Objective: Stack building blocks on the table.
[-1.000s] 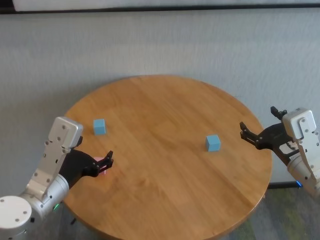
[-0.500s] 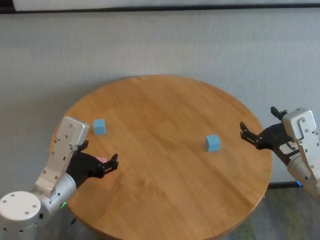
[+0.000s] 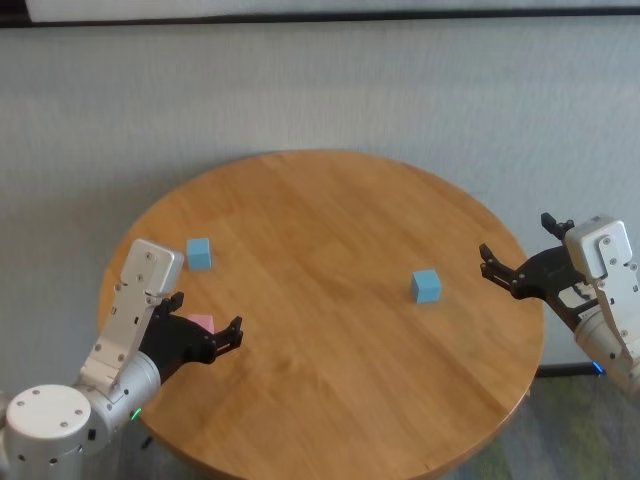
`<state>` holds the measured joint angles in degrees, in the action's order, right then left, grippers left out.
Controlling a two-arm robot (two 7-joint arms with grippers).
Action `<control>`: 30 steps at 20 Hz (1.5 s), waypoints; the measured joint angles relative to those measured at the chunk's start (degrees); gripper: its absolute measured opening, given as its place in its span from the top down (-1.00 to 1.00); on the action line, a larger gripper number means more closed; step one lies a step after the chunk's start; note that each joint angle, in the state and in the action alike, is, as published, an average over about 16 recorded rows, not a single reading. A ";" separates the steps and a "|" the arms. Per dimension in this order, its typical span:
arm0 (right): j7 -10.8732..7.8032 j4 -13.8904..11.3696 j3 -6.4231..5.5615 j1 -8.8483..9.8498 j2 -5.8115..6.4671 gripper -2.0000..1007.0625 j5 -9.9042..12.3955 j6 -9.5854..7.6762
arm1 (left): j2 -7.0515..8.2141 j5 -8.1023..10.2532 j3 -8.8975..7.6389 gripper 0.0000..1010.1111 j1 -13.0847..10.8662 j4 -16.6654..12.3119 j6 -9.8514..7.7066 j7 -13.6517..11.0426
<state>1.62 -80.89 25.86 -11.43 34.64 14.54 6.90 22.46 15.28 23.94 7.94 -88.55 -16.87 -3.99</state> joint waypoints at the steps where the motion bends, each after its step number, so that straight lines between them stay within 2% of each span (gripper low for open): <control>1: 0.00 0.00 0.00 0.00 0.00 -1.00 0.00 0.00 | -0.17 -0.03 -0.08 -0.98 0.00 0.17 -0.12 -0.08; 16: 0.00 0.00 0.00 0.00 0.00 -1.00 0.00 0.00 | -1.92 -1.32 -1.27 -0.98 -0.13 2.15 -1.61 -0.94; 30: 0.00 0.00 0.00 0.00 0.00 -1.00 0.00 0.00 | -3.46 -2.75 -2.37 -0.98 0.21 4.27 -2.15 -1.96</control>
<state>1.62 -80.90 25.86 -11.44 34.64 14.54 6.90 19.00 12.53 21.57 8.15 -84.28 -19.02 -5.95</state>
